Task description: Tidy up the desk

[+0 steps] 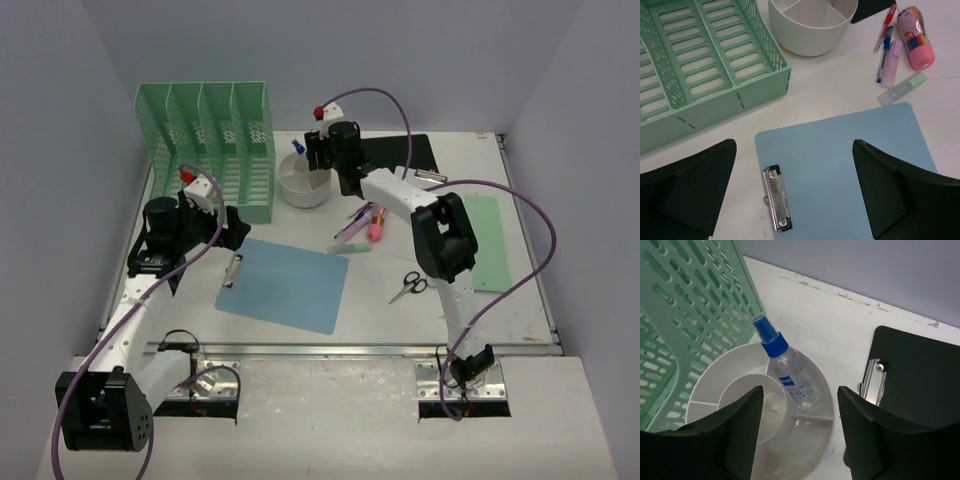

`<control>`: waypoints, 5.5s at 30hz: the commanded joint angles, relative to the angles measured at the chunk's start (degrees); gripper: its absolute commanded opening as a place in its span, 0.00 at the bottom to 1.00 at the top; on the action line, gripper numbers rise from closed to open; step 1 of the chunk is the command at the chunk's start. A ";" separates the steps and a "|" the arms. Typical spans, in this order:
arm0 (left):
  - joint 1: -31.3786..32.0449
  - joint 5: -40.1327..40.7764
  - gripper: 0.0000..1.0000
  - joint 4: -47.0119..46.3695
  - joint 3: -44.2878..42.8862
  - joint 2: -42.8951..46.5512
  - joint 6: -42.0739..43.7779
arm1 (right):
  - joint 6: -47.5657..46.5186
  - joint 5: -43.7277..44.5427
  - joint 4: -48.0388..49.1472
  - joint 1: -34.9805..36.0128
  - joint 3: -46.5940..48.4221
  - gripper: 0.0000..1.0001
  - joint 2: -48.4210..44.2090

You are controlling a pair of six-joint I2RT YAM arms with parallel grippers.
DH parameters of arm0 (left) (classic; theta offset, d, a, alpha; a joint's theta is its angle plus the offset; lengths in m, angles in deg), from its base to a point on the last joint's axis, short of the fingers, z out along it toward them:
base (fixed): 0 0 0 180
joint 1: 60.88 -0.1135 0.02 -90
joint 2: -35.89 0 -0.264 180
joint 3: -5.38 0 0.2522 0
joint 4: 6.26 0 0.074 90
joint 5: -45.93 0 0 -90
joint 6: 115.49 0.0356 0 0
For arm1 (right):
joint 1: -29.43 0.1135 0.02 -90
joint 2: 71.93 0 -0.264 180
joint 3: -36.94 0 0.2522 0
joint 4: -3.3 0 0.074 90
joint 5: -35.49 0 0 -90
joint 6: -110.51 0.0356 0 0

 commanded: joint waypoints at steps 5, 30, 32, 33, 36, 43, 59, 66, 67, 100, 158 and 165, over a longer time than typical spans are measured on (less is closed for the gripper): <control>-0.13 0.94 1.00 -0.17 -3.37 1.76 0.25 | -1.25 -1.29 -12.36 -4.52 -4.60 0.49 -21.87; -0.13 4.37 1.00 -0.70 1.02 5.28 2.36 | 8.24 -7.18 -50.71 -14.38 -31.94 0.38 -34.90; -0.13 4.81 1.00 -0.26 0.93 5.54 2.79 | 8.16 -7.18 -51.06 -14.38 -33.96 0.39 -35.42; -0.22 4.98 1.00 -0.17 0.93 5.63 2.97 | 8.24 -7.18 -51.85 -14.38 -36.32 0.39 -35.86; -0.13 5.42 1.00 0.09 1.19 5.63 3.50 | 8.86 -7.18 -53.61 -14.64 -41.59 0.36 -37.62; -0.13 4.90 1.00 -0.26 1.20 4.40 2.53 | 15.79 -9.20 -56.16 -16.22 -46.89 0.37 -41.58; -0.13 5.51 1.00 0.62 1.55 3.61 1.92 | 23.53 -12.98 -60.82 -25.19 -41.71 0.30 -32.53; -0.22 5.69 1.00 0.18 1.90 3.00 1.65 | 24.15 -14.21 -61.79 -27.03 -41.61 0.26 -29.98; -0.13 5.60 1.00 0.09 1.81 2.91 1.74 | 23.63 -14.30 -61.79 -27.03 -41.70 0.25 -29.63; -0.13 5.78 1.00 -0.87 2.16 0.89 1.83 | 22.57 -10.17 -53.26 -31.17 -44.25 0.22 -25.84; -0.13 3.32 1.00 0.97 -2.93 -1.31 -1.77 | -13.98 0.63 13.33 -4.64 -17.47 0.01 -27.98; -0.13 3.49 1.00 0.00 -2.14 -2.10 -1.86 | -20.14 7.93 26.62 1.70 -11.04 0.01 -17.77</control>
